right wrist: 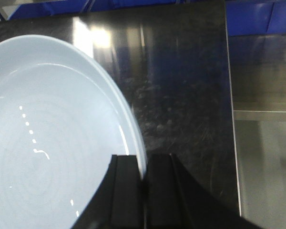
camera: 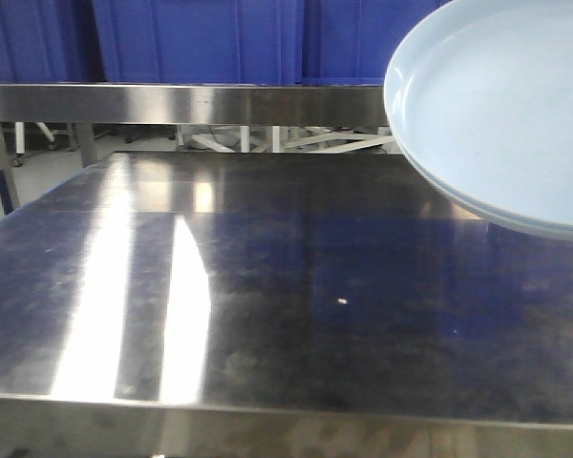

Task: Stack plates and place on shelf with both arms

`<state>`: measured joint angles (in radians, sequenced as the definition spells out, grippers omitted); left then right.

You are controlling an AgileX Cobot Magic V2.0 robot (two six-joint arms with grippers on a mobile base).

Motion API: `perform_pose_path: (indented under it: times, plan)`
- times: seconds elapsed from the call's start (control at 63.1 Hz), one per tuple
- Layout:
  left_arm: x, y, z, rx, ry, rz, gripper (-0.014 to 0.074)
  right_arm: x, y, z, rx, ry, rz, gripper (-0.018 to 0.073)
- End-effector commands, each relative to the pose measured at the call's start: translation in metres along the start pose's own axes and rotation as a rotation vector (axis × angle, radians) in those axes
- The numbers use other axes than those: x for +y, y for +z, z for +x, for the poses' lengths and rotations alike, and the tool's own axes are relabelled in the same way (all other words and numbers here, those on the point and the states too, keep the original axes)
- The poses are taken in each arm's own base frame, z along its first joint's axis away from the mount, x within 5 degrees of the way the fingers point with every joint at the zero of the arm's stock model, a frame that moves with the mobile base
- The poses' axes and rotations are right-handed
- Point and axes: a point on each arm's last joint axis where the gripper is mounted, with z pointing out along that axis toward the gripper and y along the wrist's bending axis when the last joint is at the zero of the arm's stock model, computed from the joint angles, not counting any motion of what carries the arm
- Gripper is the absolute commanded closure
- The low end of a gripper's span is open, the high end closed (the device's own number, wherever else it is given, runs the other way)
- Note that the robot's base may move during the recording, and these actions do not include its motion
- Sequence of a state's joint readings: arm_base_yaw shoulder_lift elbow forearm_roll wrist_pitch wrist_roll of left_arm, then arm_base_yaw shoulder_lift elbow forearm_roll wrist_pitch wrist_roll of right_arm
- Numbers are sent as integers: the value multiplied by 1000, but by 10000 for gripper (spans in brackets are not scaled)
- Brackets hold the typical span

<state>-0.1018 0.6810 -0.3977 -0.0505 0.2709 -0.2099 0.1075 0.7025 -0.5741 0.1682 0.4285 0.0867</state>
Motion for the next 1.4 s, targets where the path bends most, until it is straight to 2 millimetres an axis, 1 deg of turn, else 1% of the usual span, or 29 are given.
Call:
perform_pose_path:
  times: [0.0, 1.379]
  plan:
    - [-4, -4, -16, -105, -10, 23, 507, 3, -6, -18, -126, 0, -16, 503]
    - [-4, -4, -16, -105, -10, 23, 507, 3, -6, -18, -126, 0, -16, 503]
